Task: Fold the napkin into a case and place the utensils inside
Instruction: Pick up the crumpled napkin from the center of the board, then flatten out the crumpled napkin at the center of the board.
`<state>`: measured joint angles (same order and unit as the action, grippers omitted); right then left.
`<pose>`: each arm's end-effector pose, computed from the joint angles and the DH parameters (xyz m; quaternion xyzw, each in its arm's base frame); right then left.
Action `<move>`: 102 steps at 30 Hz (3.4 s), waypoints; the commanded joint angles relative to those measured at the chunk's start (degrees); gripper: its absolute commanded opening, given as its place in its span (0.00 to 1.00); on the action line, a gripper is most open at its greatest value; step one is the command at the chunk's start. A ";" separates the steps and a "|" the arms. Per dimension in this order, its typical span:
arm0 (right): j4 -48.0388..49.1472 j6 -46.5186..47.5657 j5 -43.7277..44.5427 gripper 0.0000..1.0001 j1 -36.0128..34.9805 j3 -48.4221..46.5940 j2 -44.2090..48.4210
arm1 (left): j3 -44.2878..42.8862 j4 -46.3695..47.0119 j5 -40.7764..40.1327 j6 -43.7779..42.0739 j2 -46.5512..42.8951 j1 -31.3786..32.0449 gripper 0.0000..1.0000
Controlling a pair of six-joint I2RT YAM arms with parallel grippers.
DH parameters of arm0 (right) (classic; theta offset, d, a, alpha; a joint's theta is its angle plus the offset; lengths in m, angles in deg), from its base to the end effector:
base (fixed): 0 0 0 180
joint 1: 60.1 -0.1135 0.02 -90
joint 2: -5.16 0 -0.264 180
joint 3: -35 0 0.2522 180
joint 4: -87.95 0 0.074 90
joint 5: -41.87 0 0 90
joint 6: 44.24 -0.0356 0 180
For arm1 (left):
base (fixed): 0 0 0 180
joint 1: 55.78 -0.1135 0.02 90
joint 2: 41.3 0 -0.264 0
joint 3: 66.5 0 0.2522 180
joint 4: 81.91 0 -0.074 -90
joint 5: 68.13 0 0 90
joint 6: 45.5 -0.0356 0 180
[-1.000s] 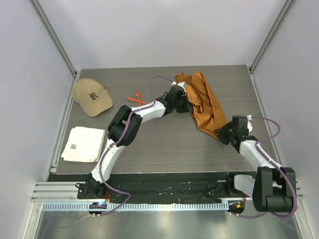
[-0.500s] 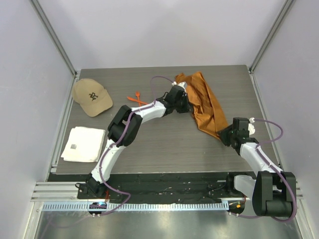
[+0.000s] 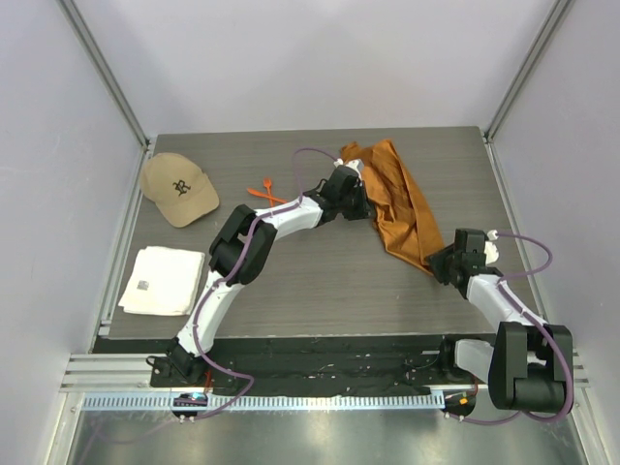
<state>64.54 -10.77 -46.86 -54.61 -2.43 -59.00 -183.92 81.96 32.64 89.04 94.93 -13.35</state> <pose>0.1994 -0.0200 0.1535 0.4875 0.8038 0.1374 0.3121 0.3931 -0.3684 0.1524 0.0271 0.8835 -0.3771 0.2766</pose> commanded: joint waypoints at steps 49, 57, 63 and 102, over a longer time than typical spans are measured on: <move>-20.29 10.38 -9.47 0.01 19.73 -55.33 14.68 | 5.39 -27.44 -21.33 -12.01 -60.71 1.07 0.00; -32.00 18.38 -3.13 0.01 19.73 -74.23 19.77 | 3.37 -22.94 -4.71 -7.10 -69.06 2.82 0.00; -37.63 19.62 3.28 0.01 18.42 -79.60 25.31 | 8.38 -19.17 -3.21 -3.49 -76.97 6.43 0.00; -1.42 30.07 -10.68 0.67 13.23 -64.50 -40.26 | -8.71 -2.12 -13.06 -10.62 -10.26 -11.94 0.93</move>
<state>65.81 13.32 -56.39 -40.20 -65.48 -106.69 -199.51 74.16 18.10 80.19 96.17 -26.07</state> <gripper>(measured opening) 0.670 0.995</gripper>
